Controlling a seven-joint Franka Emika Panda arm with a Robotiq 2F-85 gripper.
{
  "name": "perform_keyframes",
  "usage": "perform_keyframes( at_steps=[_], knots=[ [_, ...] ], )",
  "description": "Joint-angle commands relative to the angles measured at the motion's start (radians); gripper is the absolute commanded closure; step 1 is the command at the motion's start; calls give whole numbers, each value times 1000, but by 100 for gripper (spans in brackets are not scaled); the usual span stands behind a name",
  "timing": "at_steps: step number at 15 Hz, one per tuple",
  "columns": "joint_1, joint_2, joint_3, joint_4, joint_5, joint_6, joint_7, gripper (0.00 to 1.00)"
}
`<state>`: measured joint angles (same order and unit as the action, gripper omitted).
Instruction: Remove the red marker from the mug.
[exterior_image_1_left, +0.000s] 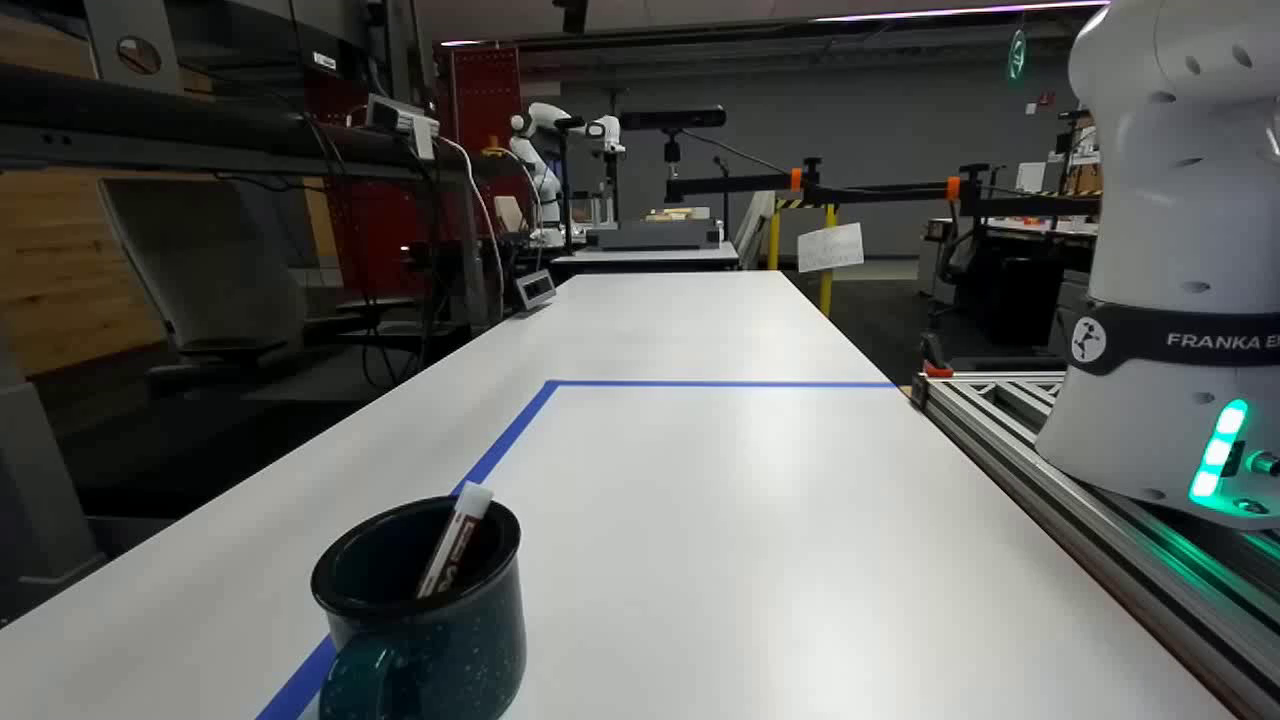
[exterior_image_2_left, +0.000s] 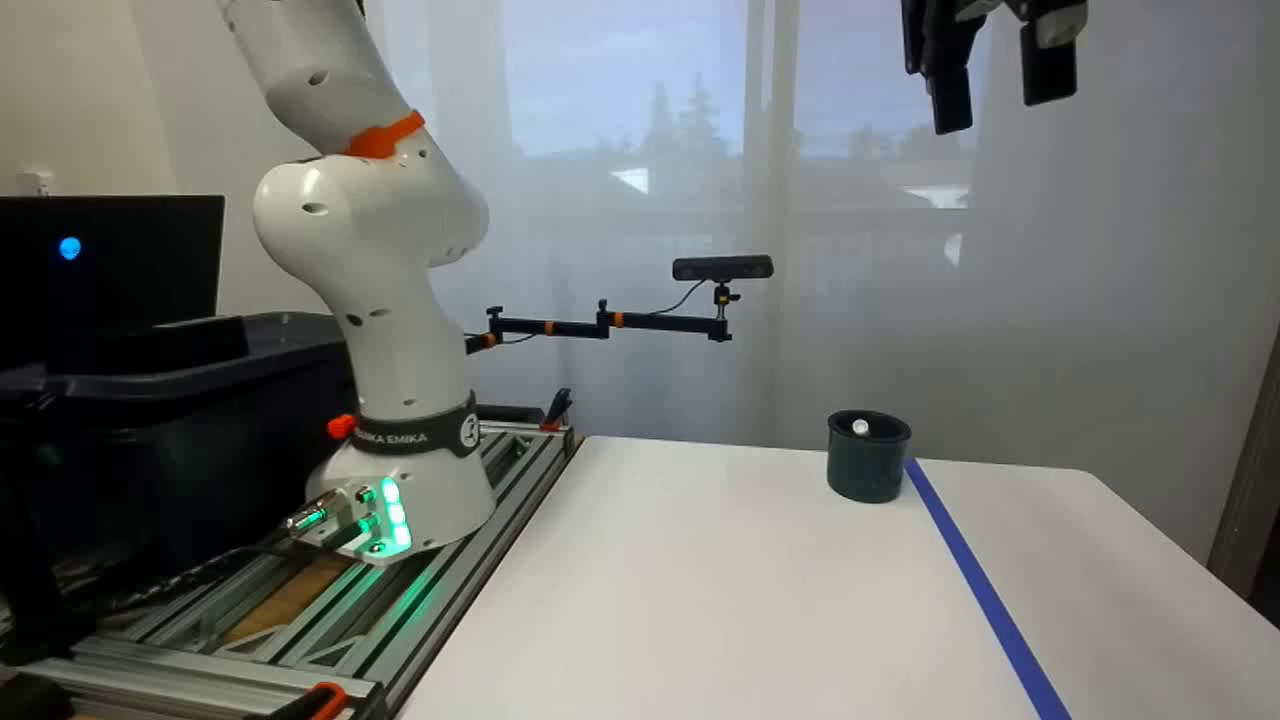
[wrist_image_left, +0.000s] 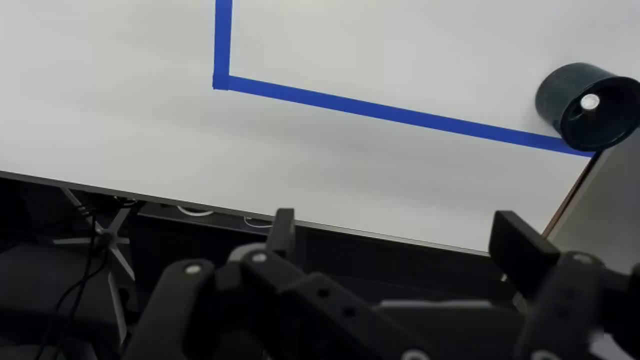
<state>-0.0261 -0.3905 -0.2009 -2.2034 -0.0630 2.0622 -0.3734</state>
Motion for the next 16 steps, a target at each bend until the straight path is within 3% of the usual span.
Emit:
perform_keyframes(
  at_steps=[1, 7, 9, 16],
  knots=[
    [-12, 2, 10, 3, 5, -2, -4, 0],
    [-14, 13, 13, 7, -9, -6, -10, 0],
    [46, 45, -39, -6, 152, 17, -148, 0],
    [117, 221, -17, -31, 484, 123, -547, 0]
  ],
)
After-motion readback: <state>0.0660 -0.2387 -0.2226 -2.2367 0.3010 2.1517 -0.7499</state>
